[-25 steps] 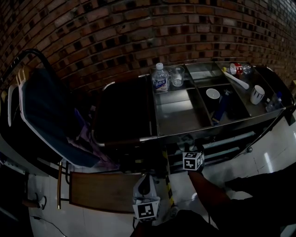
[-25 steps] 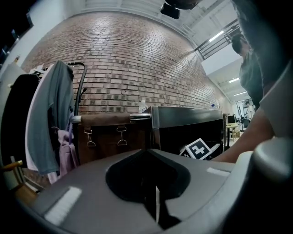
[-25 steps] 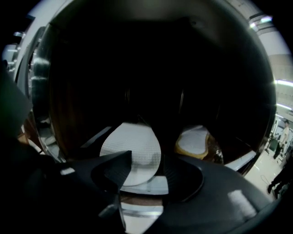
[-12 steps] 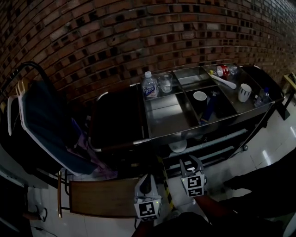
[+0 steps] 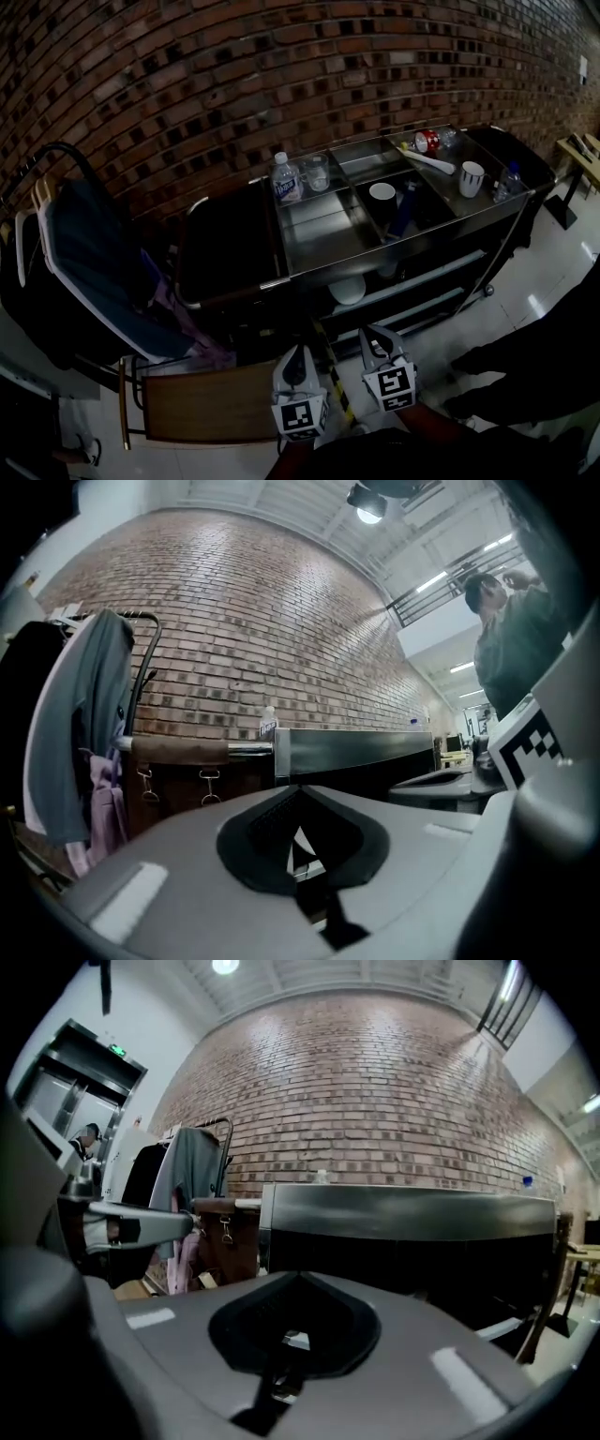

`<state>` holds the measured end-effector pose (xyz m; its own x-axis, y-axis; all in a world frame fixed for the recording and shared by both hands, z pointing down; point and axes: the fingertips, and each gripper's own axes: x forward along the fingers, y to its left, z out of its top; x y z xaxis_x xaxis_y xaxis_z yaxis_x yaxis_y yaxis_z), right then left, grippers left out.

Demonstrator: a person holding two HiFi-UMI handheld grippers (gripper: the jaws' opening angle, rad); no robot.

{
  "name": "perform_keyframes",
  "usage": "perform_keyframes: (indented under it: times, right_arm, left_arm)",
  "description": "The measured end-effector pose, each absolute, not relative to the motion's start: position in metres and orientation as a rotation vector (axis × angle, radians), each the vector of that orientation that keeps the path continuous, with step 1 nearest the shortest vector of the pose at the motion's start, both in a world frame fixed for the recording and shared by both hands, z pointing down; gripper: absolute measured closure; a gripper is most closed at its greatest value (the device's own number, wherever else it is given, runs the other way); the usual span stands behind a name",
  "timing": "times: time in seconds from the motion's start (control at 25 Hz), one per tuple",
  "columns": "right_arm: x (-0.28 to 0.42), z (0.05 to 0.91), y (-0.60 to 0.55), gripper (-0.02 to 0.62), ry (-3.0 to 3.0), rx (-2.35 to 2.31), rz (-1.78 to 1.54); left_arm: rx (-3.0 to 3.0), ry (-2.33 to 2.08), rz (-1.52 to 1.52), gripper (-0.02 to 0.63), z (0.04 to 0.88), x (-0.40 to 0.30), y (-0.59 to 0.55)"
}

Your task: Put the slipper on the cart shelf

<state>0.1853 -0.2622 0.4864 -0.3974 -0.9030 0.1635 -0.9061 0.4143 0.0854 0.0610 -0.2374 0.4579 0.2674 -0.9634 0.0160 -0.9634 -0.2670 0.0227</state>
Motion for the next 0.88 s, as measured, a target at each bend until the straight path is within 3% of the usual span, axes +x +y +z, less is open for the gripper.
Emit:
perform_keyframes:
  times: [0.88]
  right_arm:
    - [0.169, 0.46, -0.244, 0.594, -2.537, 1.586, -0.059]
  left_arm:
    - [2.459, -1.892, -0.047, 0.591, 0.453, 0.064, -0.231]
